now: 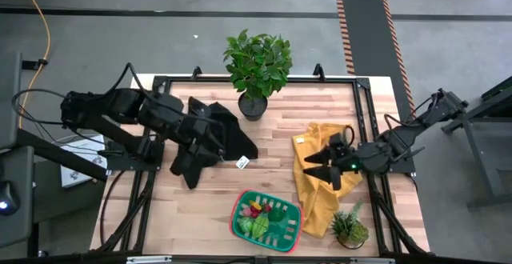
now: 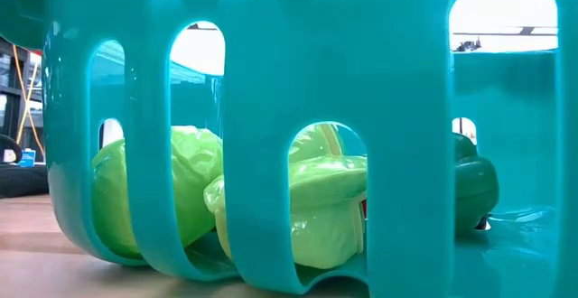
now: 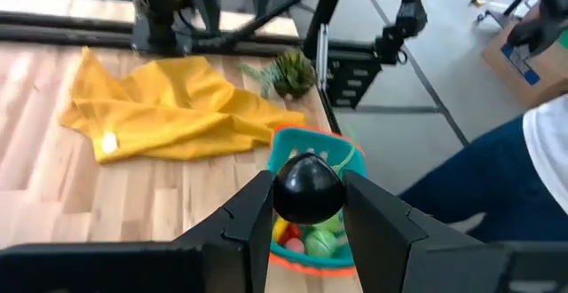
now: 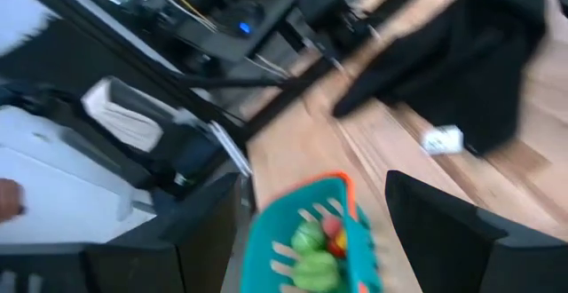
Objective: Pick and placing Produce into tupperware
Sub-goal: Put the black cherry into the blue bin
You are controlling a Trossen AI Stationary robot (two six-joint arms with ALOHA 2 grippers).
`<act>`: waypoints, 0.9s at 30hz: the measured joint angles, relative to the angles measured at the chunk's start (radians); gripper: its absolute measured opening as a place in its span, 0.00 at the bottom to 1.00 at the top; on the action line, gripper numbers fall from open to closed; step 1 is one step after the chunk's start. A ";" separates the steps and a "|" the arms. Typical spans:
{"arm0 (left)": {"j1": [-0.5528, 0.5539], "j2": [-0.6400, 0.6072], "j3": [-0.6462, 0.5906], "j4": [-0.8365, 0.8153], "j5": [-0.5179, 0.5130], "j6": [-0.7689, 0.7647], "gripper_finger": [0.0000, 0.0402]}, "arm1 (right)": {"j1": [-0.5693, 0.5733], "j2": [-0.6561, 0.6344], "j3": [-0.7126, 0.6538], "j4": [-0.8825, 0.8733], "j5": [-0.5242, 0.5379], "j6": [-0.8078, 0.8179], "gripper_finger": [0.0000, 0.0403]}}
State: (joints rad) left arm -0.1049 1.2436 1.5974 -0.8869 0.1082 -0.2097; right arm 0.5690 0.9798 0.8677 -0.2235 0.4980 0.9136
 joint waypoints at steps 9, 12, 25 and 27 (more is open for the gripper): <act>-0.081 0.089 0.000 -0.050 -0.030 -0.009 0.28 | 0.000 0.000 0.000 0.101 -0.008 -0.077 0.67; -0.082 0.121 -0.001 -0.076 -0.031 -0.008 0.28 | 0.000 0.000 0.000 0.100 -0.022 -0.076 0.67; -0.081 0.233 0.000 -0.076 -0.029 -0.053 0.28 | 0.000 -0.001 0.000 0.076 -0.092 -0.069 0.67; -0.081 0.246 0.000 -0.067 -0.023 -0.061 0.28 | 0.000 -0.001 0.000 0.067 -0.113 -0.068 0.67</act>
State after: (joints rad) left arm -0.1864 1.4901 1.5970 -0.9536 0.0854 -0.2712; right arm 0.5686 0.9791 0.8680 -0.1565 0.3848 0.8452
